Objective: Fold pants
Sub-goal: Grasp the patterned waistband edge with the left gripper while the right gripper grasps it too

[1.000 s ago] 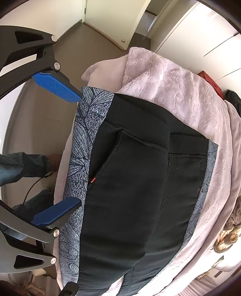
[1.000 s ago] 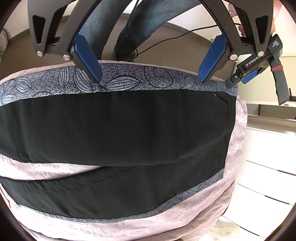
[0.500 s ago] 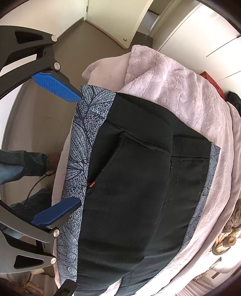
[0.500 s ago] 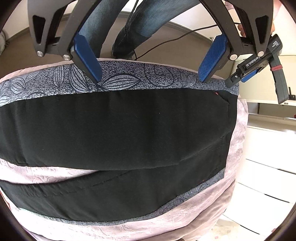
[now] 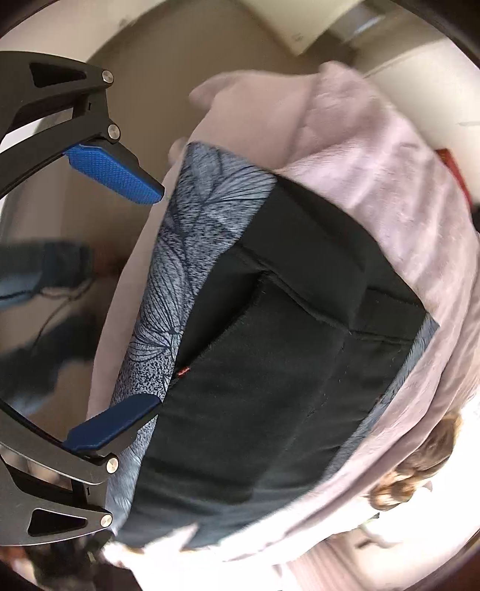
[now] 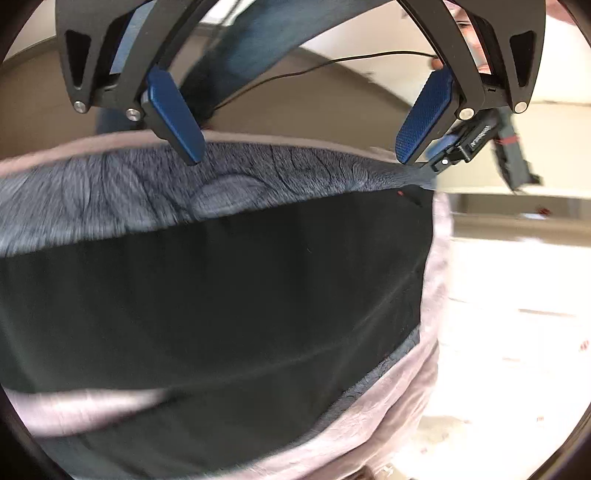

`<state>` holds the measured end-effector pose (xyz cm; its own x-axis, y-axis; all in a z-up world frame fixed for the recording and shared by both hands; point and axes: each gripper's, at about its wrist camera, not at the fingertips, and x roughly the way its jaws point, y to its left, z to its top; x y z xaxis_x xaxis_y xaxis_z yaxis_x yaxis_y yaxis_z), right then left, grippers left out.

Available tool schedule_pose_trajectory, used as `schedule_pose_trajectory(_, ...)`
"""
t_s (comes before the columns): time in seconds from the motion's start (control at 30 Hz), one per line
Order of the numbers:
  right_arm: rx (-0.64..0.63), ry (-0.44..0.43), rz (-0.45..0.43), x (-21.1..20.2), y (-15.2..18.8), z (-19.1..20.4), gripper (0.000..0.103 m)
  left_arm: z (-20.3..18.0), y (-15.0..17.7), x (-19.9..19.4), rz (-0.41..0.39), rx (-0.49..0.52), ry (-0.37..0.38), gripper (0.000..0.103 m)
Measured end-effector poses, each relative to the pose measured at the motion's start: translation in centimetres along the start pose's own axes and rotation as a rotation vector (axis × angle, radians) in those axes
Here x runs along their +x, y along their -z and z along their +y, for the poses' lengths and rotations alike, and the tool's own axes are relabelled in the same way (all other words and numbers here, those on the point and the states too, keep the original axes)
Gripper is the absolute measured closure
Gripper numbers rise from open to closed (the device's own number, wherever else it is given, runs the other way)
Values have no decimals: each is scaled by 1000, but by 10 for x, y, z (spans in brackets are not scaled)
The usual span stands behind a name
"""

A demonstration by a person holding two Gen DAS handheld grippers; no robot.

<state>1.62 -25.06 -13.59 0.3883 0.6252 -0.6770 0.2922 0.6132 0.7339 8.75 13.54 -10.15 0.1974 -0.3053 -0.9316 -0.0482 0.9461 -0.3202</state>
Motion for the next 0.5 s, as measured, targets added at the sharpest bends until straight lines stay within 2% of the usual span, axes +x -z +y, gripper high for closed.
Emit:
schedule_pose_trajectory(0.03, 36, -26, 6, 4, 3, -13, 10, 6, 1, 5, 9, -34, 28, 0)
schedule_pose_trajectory(0.1, 87, -56, 21, 11, 6, -31, 25, 15, -1, 13, 26, -93, 66, 0)
schedule_pose_trajectory(0.2, 156, -114, 12, 18, 8, -53, 27, 30, -1, 23, 37, -179, 118, 0)
schedule_pose_trajectory(0.27, 194, -179, -18, 19, 5, -60, 29, 34, -4, 27, 40, -201, 133, 6)
schedule_pose_trajectory(0.37, 239, -281, -74, 16, -2, -61, 38, 32, -11, 24, 22, -191, 150, 28)
schedule_pose_trajectory(0.43, 244, -292, -91, 14, -4, -59, 53, 27, -18, 22, 25, -169, 167, 62)
schedule_pose_trajectory(0.47, 263, -294, -95, 13, -3, -62, 72, 26, -21, 21, 31, -161, 180, 68)
schedule_pose_trajectory(0.5, 289, -302, -97, 10, -1, -63, 85, 25, -23, 19, 29, -154, 182, 72)
